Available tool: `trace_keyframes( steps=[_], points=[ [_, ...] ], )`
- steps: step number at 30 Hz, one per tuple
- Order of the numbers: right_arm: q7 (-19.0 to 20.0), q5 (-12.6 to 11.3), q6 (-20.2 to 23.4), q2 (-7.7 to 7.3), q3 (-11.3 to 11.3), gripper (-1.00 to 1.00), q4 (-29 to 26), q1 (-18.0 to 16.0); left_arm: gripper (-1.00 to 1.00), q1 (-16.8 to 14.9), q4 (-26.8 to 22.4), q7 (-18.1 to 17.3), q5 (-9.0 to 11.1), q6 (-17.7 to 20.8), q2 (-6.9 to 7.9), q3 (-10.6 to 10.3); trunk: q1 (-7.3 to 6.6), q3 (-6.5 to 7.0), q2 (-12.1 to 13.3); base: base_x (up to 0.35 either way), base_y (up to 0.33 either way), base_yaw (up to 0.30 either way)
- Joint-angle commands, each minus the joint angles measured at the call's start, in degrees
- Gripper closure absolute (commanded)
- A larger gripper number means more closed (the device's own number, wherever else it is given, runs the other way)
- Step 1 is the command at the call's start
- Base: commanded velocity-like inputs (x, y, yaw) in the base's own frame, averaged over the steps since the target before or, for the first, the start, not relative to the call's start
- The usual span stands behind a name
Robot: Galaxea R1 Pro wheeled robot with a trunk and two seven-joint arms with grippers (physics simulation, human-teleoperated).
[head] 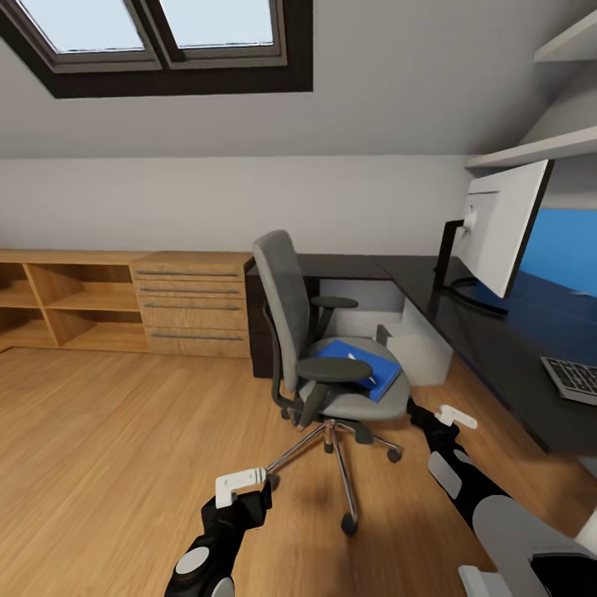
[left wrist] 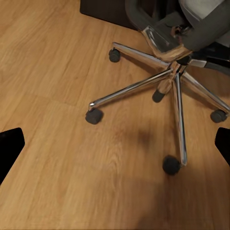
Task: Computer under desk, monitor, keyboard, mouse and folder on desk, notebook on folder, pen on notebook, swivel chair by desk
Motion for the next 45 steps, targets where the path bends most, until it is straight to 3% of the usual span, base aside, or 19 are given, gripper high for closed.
trace_keyframes(
  steps=[1,21,30,45],
  points=[
    [-0.12,-0.41,-0.22,-0.04,0.36,-1.0,0.03,-0.03,-1.0,-0.01,-0.08,0.5,0.6,0.09,0.0,-0.06,0.02,-0.05,-0.02,0.294,0.0,0.0],
    [-0.14,-0.88,-0.14,-0.23,0.29,-1.0,0.26,-0.03,-1.0,-0.01,-0.06,0.5,0.52,0.12,0.0,-0.1,0.02,-0.05,-0.02,0.175,0.0,0.0],
    [-0.06,-6.44,0.17,-0.35,0.42,-1.0,0.26,-0.03,-1.0,-0.01,-0.06,0.5,0.51,0.12,0.0,-0.06,0.02,-0.05,-0.02,0.113,0.0,0.0],
    [0.19,-9.71,4.56,-0.48,0.36,-1.0,0.2,-0.03,-1.0,-0.01,-0.06,0.48,0.51,0.15,0.02,1.52,0.02,-0.05,-0.02,0.105,0.0,0.0]
  ],
)
